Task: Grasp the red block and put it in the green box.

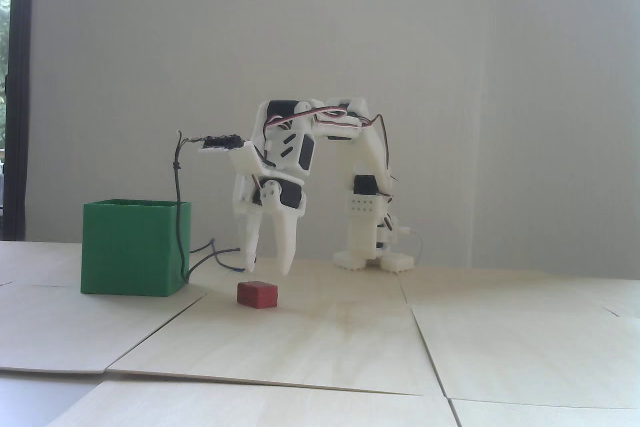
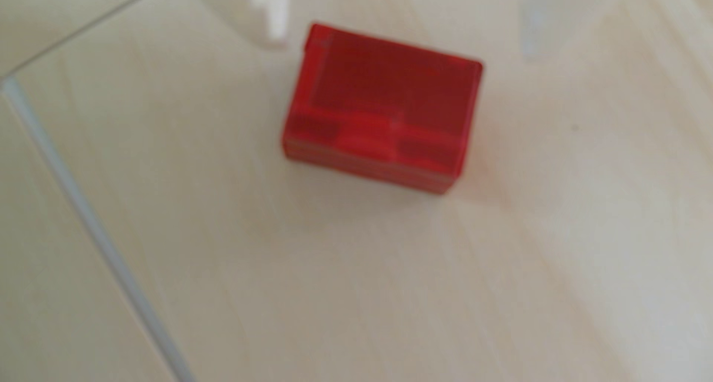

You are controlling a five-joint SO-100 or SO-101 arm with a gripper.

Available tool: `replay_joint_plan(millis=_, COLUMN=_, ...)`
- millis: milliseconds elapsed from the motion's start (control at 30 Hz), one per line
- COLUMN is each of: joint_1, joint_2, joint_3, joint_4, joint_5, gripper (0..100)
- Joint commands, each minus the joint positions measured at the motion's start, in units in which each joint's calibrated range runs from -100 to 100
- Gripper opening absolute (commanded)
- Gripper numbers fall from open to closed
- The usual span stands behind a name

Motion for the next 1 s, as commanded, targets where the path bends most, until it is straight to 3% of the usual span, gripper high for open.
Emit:
replay_joint_plan(millis=0, joint_1=-0.54, joint_2=-1.36, joint_3=-5.07, joint_4=0.26, joint_5=-0.05, gripper=21)
replay_joint_plan(millis=800, joint_1=-0.94, joint_2=-1.28, joint_3=-4.71, joint_4=0.26, joint_5=0.57, gripper=22)
replay_joint_plan(millis=967, joint_1=-1.02, joint_2=-1.28, joint_3=-4.54, joint_4=0.34, joint_5=1.72, gripper=28)
